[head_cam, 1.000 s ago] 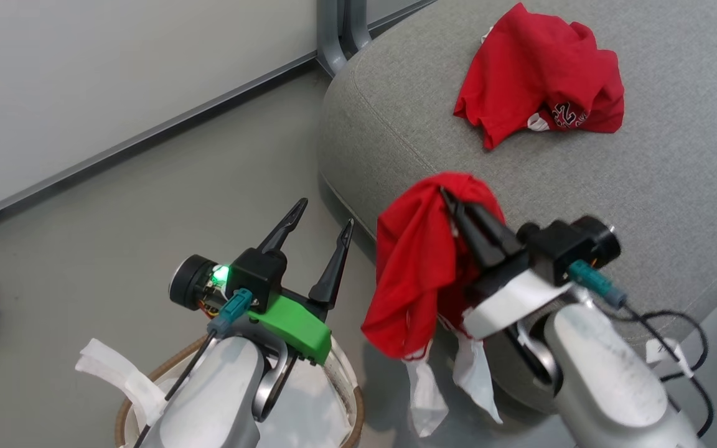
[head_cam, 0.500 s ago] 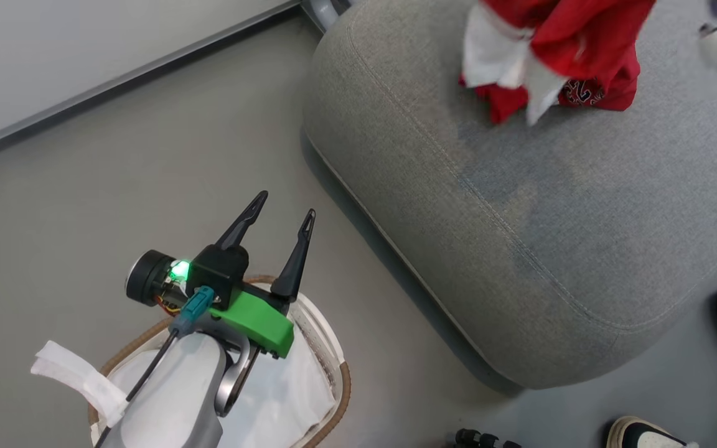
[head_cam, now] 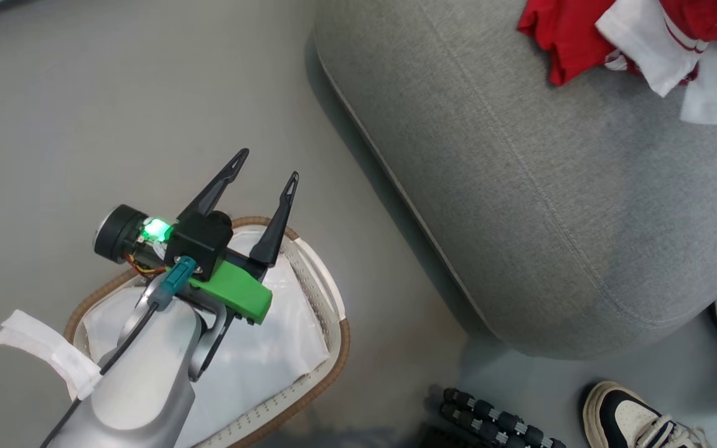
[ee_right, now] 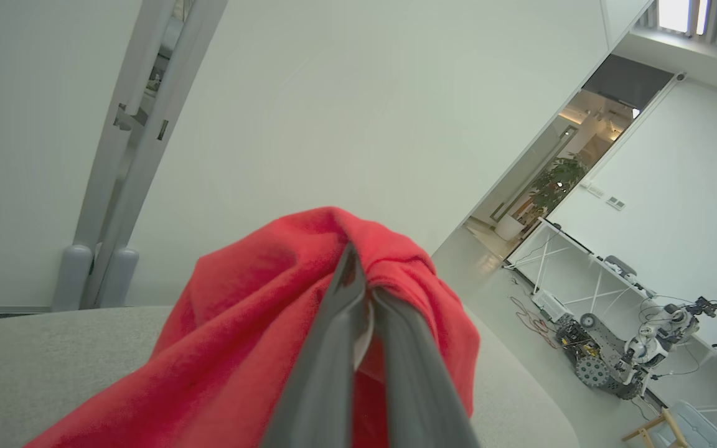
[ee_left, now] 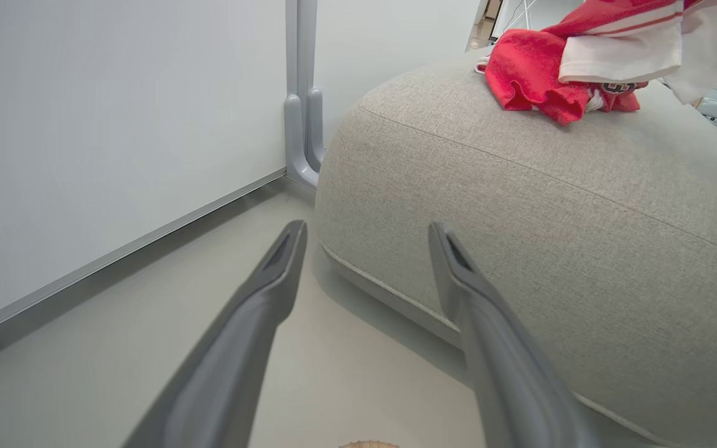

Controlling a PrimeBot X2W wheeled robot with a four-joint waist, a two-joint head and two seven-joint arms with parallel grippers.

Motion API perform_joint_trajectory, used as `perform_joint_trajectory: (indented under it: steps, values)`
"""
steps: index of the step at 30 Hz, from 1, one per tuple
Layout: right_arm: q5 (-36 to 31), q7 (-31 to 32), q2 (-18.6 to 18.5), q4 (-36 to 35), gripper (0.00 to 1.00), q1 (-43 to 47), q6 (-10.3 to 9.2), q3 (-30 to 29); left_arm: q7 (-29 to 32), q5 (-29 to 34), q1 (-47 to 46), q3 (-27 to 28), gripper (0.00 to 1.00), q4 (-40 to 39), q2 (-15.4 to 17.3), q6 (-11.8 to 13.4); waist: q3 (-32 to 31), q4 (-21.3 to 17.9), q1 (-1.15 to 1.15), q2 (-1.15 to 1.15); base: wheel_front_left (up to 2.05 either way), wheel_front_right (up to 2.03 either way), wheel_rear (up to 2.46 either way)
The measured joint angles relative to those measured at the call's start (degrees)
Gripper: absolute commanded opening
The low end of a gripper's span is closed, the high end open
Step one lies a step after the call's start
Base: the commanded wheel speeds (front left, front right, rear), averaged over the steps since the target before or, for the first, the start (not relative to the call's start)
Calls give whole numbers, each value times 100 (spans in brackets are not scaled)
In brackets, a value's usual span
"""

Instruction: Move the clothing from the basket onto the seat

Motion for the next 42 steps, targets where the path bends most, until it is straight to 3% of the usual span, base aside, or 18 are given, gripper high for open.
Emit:
perform_joint_trajectory:
  steps: [9, 18, 20, 21, 22, 34, 42]
  values:
    - [-252, 0, 710, 515, 0, 551, 0, -1238, 0, 20, -252, -74, 100, -136, 240, 0, 809, 376, 0, 0, 0, 0, 0]
    - [-705, 0, 1140, 1044, 0, 792, 0, -2223, 0, 48, -320, -122, 100, -349, 281, 0, 1222, 783, 1, 0, 0, 0, 0]
    - [-762, -1, 1220, 935, 48, 909, 0, -2319, 0, 48, -320, -167, 100, -358, 247, 0, 1178, 818, 1, -1, 0, 0, 0]
    - [-764, 0, 1250, 861, 95, 994, 0, -2356, 0, 46, -319, -186, 100, -363, 207, 0, 1140, 833, 0, 0, 0, 0, 0]
    - [-765, 0, 1268, 800, 100, 1059, 0, -2385, 0, 46, -317, -204, 100, -360, 175, 0, 1103, 844, 0, 0, 0, 0, 0]
    - [-560, 0, 1365, -376, 100, 2141, -1, -1618, 0, -122, -12, -552, 100, -447, -347, 0, 31, 821, -1, 0, 0, 0, 0]
    - [-142, 0, 1391, -817, 100, 2719, -1, -690, 0, -193, 414, -342, 100, -375, -644, 0, -918, 797, -1, 0, 0, 0, 0]
